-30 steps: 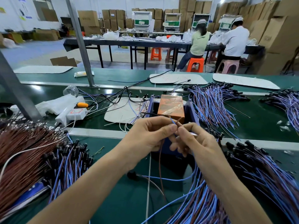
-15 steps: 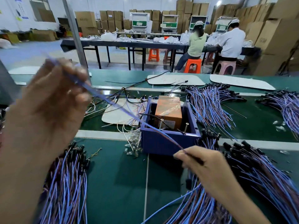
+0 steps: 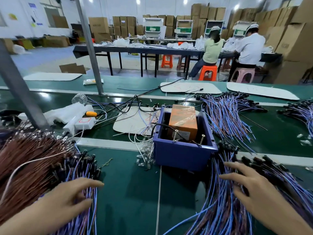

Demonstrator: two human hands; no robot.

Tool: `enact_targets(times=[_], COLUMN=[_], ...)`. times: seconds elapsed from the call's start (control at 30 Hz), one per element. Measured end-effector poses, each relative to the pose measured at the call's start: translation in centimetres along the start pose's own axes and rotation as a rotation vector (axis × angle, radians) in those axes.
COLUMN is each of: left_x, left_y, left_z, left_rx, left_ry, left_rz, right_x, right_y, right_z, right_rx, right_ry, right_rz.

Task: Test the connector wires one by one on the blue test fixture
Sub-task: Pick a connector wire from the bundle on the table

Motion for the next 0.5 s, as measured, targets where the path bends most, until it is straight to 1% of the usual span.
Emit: enact_targets(times=[0.07, 0.1, 0.13, 0.23, 0.27, 0.33, 0.4, 0.47, 0.5], left_x=[1.5, 2.2, 2.9, 4.2, 4.4, 5.1, 6.0, 6.0, 6.0], left_y=[-0.8, -1.2, -1.4, -2.1, -2.4, -2.7, -2.3, -2.7, -2.7], left_z=[-0.2, -1.0, -2.0, -3.2, -3.2, -3.1, -3.3, -3.3, -3.6], left_rx=[0.196, 0.337, 0.441, 0.701, 0.727, 0.754, 0.805, 0.819, 0.810], left_ry=[-0.273, -0.322, -0.324, -0.353, -0.392, -0.401, -0.418, -0.480, -0.460], left_rz=[0.029, 0.063, 0.104, 0.225, 0.229, 0.191, 0.200, 0.117, 0.102], right_x=[0.2, 0.4, 0.6, 0.9, 0.9, 0.9, 0.8, 0.7, 0.6], right_y=[0.8, 1.4, 2.0, 3.5, 3.9, 4.2, 4.3, 4.3, 4.3], right_z=[0.0, 0.1, 0.2, -0.1, -0.3, -0.7, -1.0, -1.2, -1.2], right_rx=[0.033, 0.030, 0.056, 0.180, 0.193, 0.232, 0.279, 0.325, 0.343], right_ry=[-0.114, -0.187, -0.229, -0.193, -0.193, -0.163, -0.119, -0.100, -0.101], right_rz=[0.015, 0.049, 0.068, 0.113, 0.132, 0.138, 0.120, 0.106, 0.099])
Point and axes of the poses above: each hand's wrist, its own x-axis towards the middle knuckle, its own z-axis out of the back of the hand, y = z × x, the point moved 3 cm from there along x, towards the middle knuckle, and after that the axes turned 6 degrees about z, right-handed, at the moved point
